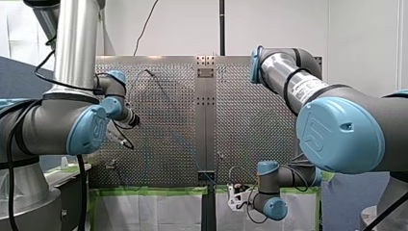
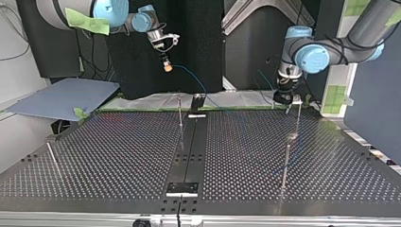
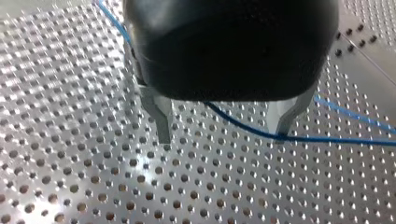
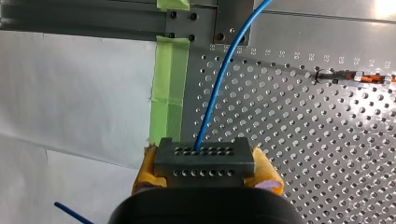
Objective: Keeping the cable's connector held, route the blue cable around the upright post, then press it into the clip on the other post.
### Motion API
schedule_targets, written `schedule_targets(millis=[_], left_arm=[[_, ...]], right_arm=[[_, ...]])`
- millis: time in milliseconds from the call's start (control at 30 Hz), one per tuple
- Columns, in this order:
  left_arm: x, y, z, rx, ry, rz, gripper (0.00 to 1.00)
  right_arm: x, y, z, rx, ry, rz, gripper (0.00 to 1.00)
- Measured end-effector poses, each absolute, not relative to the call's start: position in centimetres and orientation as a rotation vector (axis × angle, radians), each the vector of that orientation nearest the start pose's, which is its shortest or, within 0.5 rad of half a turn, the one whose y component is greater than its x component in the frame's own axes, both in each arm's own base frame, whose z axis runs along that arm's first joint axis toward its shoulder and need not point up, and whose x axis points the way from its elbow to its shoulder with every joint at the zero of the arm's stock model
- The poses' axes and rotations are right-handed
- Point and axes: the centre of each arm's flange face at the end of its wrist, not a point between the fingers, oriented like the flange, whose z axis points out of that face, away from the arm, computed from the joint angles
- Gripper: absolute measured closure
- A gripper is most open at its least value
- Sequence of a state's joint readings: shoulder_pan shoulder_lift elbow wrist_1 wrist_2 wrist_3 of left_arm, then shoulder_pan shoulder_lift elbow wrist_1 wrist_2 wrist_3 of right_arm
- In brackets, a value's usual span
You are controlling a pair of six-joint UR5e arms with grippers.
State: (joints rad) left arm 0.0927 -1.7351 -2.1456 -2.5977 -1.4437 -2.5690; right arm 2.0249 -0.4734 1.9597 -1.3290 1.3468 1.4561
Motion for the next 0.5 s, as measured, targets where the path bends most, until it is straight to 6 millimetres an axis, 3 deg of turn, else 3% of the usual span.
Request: schedule_targets(millis=[500], left_arm=[[43.9,-10.3,22.7,-0.844,1.546,-0.792,0.01]], right_arm=[[35.7,-37.2,-14.8,1.860,-0.783,1.531,1.00]])
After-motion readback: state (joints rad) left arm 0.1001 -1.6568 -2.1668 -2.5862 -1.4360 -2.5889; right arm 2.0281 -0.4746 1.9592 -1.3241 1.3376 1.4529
